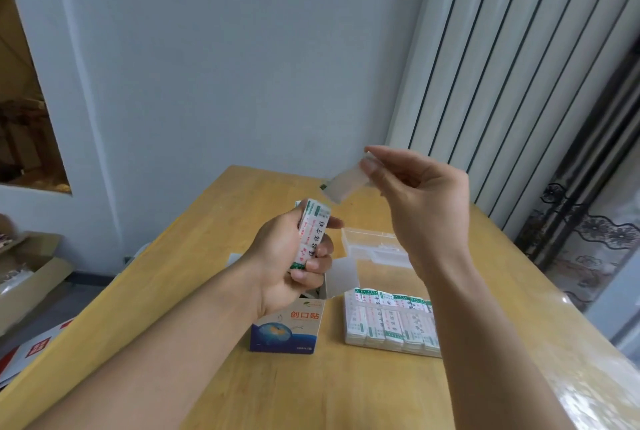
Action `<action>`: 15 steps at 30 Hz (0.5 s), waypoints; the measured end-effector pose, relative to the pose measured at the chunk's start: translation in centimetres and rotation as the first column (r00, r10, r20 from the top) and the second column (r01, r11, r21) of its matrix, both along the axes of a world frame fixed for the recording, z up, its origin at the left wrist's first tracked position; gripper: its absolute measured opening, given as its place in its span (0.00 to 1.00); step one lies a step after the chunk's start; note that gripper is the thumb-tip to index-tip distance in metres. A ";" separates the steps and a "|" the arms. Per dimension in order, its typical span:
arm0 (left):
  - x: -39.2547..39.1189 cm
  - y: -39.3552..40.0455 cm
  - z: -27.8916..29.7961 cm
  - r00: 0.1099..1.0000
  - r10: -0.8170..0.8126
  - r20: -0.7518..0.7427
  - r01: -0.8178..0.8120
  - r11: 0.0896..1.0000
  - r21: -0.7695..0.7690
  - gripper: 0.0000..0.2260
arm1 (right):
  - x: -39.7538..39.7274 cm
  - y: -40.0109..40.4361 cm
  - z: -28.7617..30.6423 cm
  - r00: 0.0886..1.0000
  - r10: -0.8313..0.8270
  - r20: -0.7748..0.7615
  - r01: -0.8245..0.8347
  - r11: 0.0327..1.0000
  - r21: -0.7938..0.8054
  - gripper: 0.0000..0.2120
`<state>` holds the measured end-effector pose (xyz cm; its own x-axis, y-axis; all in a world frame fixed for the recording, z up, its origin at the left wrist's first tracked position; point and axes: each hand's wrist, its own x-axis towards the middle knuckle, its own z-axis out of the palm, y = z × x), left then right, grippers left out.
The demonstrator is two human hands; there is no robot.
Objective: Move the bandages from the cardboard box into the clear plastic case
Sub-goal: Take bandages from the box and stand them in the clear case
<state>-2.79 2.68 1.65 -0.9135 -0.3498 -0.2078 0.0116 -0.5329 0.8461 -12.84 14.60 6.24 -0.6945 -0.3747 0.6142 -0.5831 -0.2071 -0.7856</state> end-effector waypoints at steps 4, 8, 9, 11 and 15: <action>0.0 -0.4 0.2 0.998 0.055 -0.009 -0.053 0.989 0.139 0.30 | 1.6 0.1 -0.4 0.892 0.091 -0.443 0.057 0.949 0.310 0.08; 0.1 -0.2 0.4 0.998 0.060 0.010 -0.060 0.987 0.148 0.30 | 2.7 0.0 -0.6 0.837 0.187 -0.514 0.170 0.805 0.569 0.06; 0.1 -0.1 0.4 0.998 0.064 0.017 -0.066 0.987 0.145 0.30 | 2.9 0.2 -0.5 0.837 0.214 -0.504 0.170 0.773 0.611 0.05; 0.1 0.1 0.5 0.997 0.066 0.030 -0.069 0.989 0.130 0.31 | 3.3 0.6 -0.2 0.827 0.285 -0.485 0.160 0.707 0.689 0.05; 0.2 0.0 0.4 0.997 0.073 0.007 -0.074 0.996 0.051 0.33 | 2.9 0.5 0.0 0.888 0.186 -0.420 0.109 0.803 0.586 0.05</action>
